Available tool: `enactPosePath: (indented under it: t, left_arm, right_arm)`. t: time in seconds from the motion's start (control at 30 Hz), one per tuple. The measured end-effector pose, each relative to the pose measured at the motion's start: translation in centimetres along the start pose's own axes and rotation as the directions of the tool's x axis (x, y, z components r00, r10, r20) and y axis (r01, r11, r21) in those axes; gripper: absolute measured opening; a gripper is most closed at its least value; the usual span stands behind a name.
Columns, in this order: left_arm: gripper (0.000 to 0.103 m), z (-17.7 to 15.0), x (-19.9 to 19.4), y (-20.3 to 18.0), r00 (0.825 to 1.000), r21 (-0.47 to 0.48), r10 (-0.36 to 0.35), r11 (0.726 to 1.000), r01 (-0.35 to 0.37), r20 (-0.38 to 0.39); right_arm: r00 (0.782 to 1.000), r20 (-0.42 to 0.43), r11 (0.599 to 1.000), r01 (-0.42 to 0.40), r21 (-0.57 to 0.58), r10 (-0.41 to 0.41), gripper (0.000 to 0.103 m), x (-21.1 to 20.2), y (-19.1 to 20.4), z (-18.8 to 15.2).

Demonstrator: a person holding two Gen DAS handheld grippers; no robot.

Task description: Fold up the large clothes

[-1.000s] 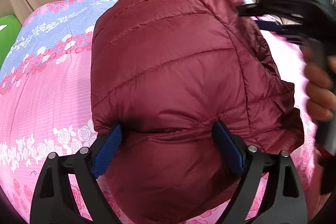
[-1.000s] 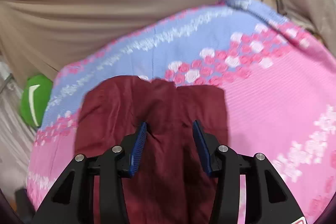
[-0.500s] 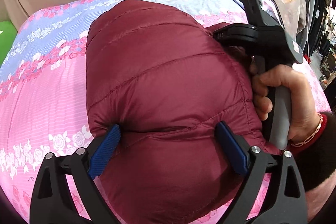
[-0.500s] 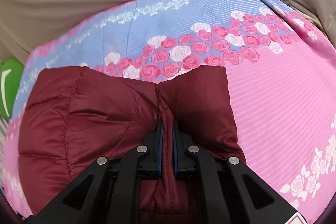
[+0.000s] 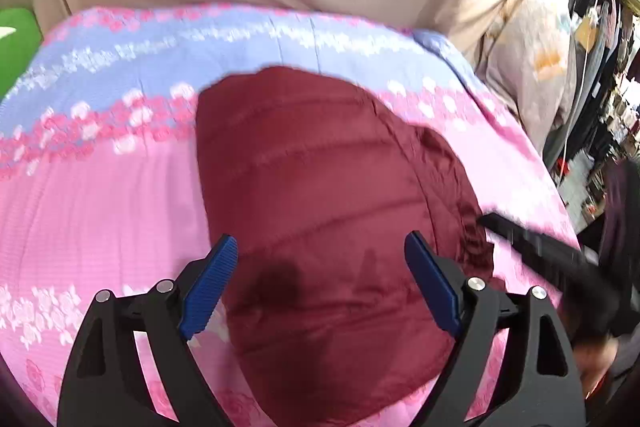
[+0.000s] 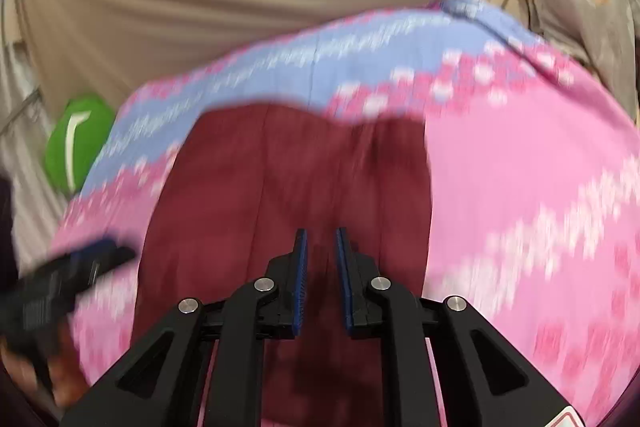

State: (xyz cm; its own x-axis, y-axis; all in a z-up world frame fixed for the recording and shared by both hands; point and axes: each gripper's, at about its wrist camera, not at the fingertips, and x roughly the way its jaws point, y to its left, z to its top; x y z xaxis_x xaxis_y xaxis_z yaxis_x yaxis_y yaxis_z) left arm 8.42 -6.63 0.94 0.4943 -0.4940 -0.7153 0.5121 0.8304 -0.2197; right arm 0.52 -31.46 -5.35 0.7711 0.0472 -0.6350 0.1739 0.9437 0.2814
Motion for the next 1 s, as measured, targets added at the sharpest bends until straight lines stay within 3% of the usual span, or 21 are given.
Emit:
enactPosePath:
  t: [0.1, 0.17, 0.4, 0.5, 0.57, 0.6, 0.67, 0.73, 0.87, 0.9, 0.93, 0.97, 1.0]
  left_arm:
    - [0.083, -2.0, 0.9, -1.0, 0.997, 0.026, -0.034, 0.999, 0.035, -0.064]
    - [0.083, -3.5, 2.1, -1.3, 0.995, 0.053, -0.003, 0.999, 0.008, -0.096]
    - [0.091, -5.0, 4.6, -2.1, 0.992, 0.136, 0.103, 0.986, -0.092, -0.076]
    - [0.087, -3.8, 3.2, -1.9, 0.996, 0.113, 0.069, 0.992, -0.061, -0.065]
    - [0.087, -1.6, 1.4, -1.1, 1.0, 0.079, 0.029, 0.996, -0.029, 0.004]
    - [0.088, -0.5, 0.6, -0.9, 0.999, 0.071, 0.029, 0.997, -0.032, 0.041]
    - [0.09, 2.6, -0.3, 0.0, 0.991, 0.047, 0.047, 0.997, -0.053, 0.124]
    - [0.093, 5.7, 0.2, 1.3, 0.983, -0.003, 0.071, 0.997, -0.072, 0.169]
    - [0.093, 9.9, 4.4, 3.5, 0.992, -0.082, 0.062, 0.995, -0.053, 0.108]
    - [0.093, 10.7, 5.9, 3.9, 0.993, -0.104, 0.086, 0.992, -0.077, 0.082]
    - [0.091, 11.2, 6.8, 4.1, 0.993, -0.112, 0.094, 0.99, -0.086, 0.068]
    - [0.09, 11.4, 7.2, 4.4, 0.994, -0.123, 0.09, 0.989, -0.082, 0.063]
    - [0.09, 11.5, 7.6, 4.6, 0.995, -0.134, 0.083, 0.988, -0.074, 0.06]
  right_arm:
    - [0.998, -0.063, 1.0, -0.017, 0.014, 0.017, 0.012, -0.4, -0.2, -3.6]
    - [0.995, -0.104, 1.0, 0.013, 0.01, -0.012, 0.006, 0.3, -0.5, -5.2]
    - [0.989, -0.15, 0.999, 0.014, 0.03, -0.009, 0.003, 2.6, -1.8, -6.1]
    - [0.995, -0.1, 0.998, -0.002, 0.067, 0.009, 0.014, 0.7, -1.9, -3.7]
    - [1.0, 0.004, 0.997, -0.017, 0.072, 0.016, 0.029, -0.9, -2.3, -0.3]
    - [0.999, 0.039, 0.997, -0.012, 0.076, 0.009, 0.042, -1.1, -2.5, 1.1]
    - [0.997, 0.08, 0.996, 0.006, 0.085, -0.012, 0.047, 0.0, -2.9, 4.6]
    - [0.998, 0.057, 0.994, -0.007, 0.111, 0.001, 0.049, 2.7, -3.3, 7.1]
    - [0.997, -0.053, 0.985, 0.059, 0.161, -0.051, 0.05, 9.6, -4.1, 9.7]
    - [0.995, -0.09, 0.982, 0.069, 0.178, -0.053, 0.035, 11.4, -4.3, 9.8]
    - [0.994, -0.105, 0.981, 0.046, 0.191, -0.026, 0.004, 12.2, -4.5, 9.8]
    - [0.995, -0.096, 0.975, -0.014, 0.222, 0.036, 0.005, 12.5, -4.5, 9.9]
    - [0.998, -0.049, 0.973, -0.031, 0.231, 0.043, 0.004, 11.6, -4.4, 9.8]
